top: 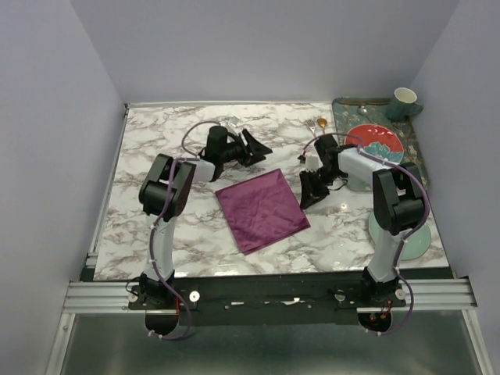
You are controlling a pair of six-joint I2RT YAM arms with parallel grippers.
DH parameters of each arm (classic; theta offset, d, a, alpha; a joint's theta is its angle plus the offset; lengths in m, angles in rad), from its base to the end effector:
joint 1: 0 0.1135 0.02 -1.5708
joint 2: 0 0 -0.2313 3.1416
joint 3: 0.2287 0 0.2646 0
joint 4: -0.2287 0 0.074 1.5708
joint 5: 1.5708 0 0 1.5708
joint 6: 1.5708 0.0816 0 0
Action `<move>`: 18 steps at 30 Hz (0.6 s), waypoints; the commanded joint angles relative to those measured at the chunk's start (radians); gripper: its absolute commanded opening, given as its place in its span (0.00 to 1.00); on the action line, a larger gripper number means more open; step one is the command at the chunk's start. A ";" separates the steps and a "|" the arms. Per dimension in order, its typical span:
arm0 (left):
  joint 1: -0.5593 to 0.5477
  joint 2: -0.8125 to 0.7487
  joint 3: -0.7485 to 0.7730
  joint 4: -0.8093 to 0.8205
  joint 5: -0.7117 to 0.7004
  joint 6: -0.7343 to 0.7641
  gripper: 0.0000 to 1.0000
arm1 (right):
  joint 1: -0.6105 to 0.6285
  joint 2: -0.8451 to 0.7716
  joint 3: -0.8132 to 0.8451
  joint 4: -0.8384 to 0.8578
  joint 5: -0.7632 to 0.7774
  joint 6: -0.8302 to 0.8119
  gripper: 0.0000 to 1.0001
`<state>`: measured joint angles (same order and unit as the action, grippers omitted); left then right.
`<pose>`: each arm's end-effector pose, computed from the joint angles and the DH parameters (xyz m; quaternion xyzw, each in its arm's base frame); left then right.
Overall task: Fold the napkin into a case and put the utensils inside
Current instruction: Smooth out the square-folded napkin at the center of the board.
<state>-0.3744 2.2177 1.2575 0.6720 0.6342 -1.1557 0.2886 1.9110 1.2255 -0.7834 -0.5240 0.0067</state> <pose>0.4386 -0.2243 0.0816 -0.1174 0.7750 -0.5739 0.2370 0.3233 0.1386 0.0709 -0.1486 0.9532 0.2631 0.0106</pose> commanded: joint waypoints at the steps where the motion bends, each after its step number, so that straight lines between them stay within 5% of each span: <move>1: 0.098 -0.297 0.020 -0.439 0.068 0.523 0.62 | 0.001 -0.003 0.138 -0.046 0.113 -0.106 0.27; 3: 0.114 -0.351 0.069 -0.753 0.038 0.866 0.60 | 0.001 0.005 0.170 -0.059 0.143 -0.137 0.29; 7: 0.114 -0.478 0.045 -1.044 -0.050 1.266 0.52 | 0.001 0.028 0.224 -0.070 0.139 -0.157 0.35; 18: -0.026 -0.555 -0.101 -1.233 -0.286 1.593 0.25 | 0.001 0.120 0.213 -0.073 0.018 -0.103 0.42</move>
<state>-0.3267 1.7039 1.2190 -0.4290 0.4740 0.2279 0.2886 2.0113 1.4536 -0.8280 -0.4564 -0.1059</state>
